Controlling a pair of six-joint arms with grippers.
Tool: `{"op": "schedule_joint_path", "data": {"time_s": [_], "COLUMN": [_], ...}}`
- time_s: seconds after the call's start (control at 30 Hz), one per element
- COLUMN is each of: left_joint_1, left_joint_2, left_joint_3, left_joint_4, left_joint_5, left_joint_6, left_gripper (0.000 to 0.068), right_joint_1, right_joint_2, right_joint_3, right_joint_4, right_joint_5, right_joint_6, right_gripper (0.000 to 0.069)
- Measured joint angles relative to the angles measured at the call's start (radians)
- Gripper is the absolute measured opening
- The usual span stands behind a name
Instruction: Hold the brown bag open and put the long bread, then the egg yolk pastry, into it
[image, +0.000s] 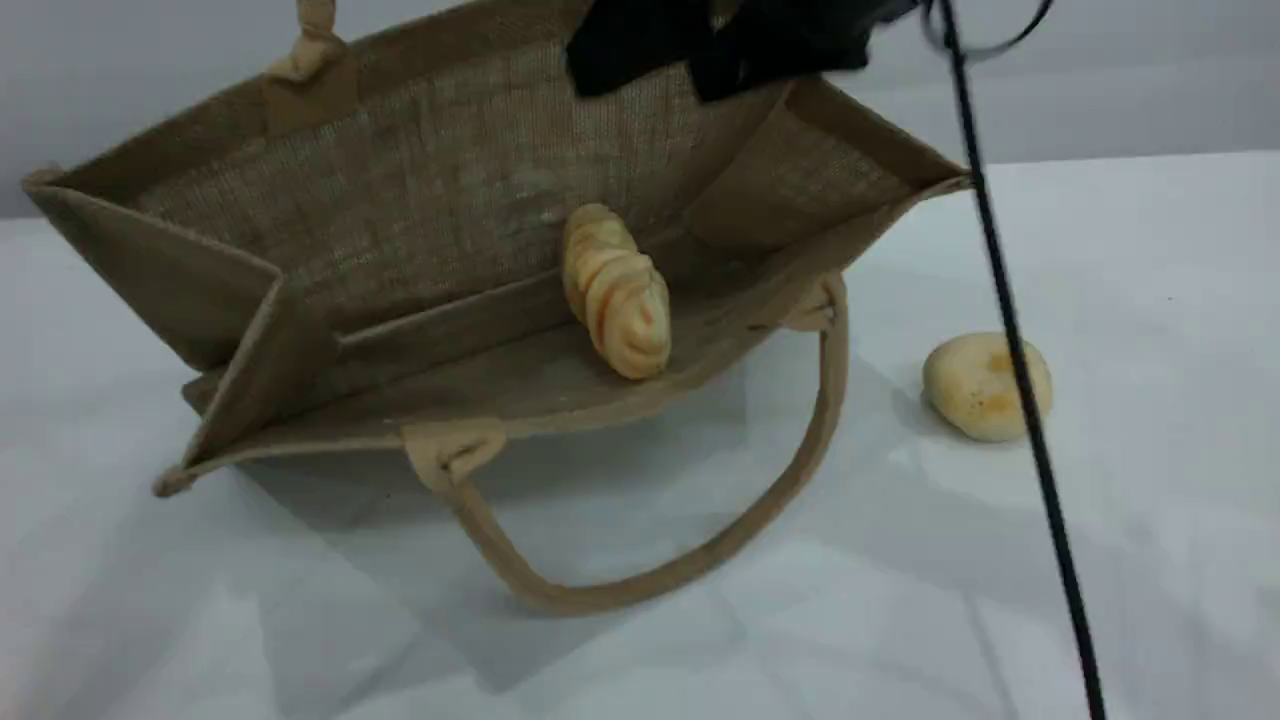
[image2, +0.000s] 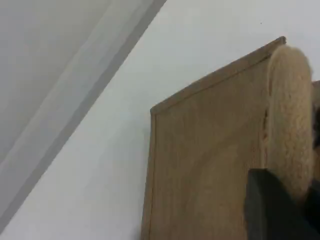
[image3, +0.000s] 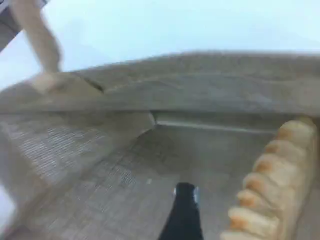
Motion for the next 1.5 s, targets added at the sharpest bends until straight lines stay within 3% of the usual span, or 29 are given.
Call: {"op": "schedule_joint_path", "data": {"time_s": [0.17, 0.37, 0.57, 0.7, 1.07, 1.5], "left_joint_1": [0.000, 0.000, 0.000, 0.000, 0.000, 0.000], "left_joint_2": [0.000, 0.000, 0.000, 0.000, 0.000, 0.000], "left_joint_3": [0.000, 0.000, 0.000, 0.000, 0.000, 0.000], "left_joint_4": [0.001, 0.002, 0.002, 0.003, 0.006, 0.006], "left_joint_5": [0.003, 0.013, 0.014, 0.015, 0.037, 0.045], "left_joint_6": [0.001, 0.001, 0.001, 0.001, 0.001, 0.001], "left_gripper": [0.0087, 0.0087, 0.0087, 0.0087, 0.0087, 0.0087], "right_joint_1": [-0.080, -0.248, -0.415, -0.436, -0.376, -0.376], "right_joint_2": [-0.099, -0.105, -0.043, 0.041, 0.251, 0.324], "right_joint_3": [0.001, 0.013, 0.092, 0.107, 0.107, 0.096], "right_joint_4": [-0.259, -0.604, -0.772, -0.728, -0.327, -0.092], "right_joint_5": [0.060, 0.072, -0.021, -0.045, -0.196, -0.150], "right_joint_6": [0.220, 0.510, 0.677, 0.646, 0.344, 0.119], "right_gripper": [0.0559, 0.0559, 0.0559, 0.0559, 0.0559, 0.0559]}}
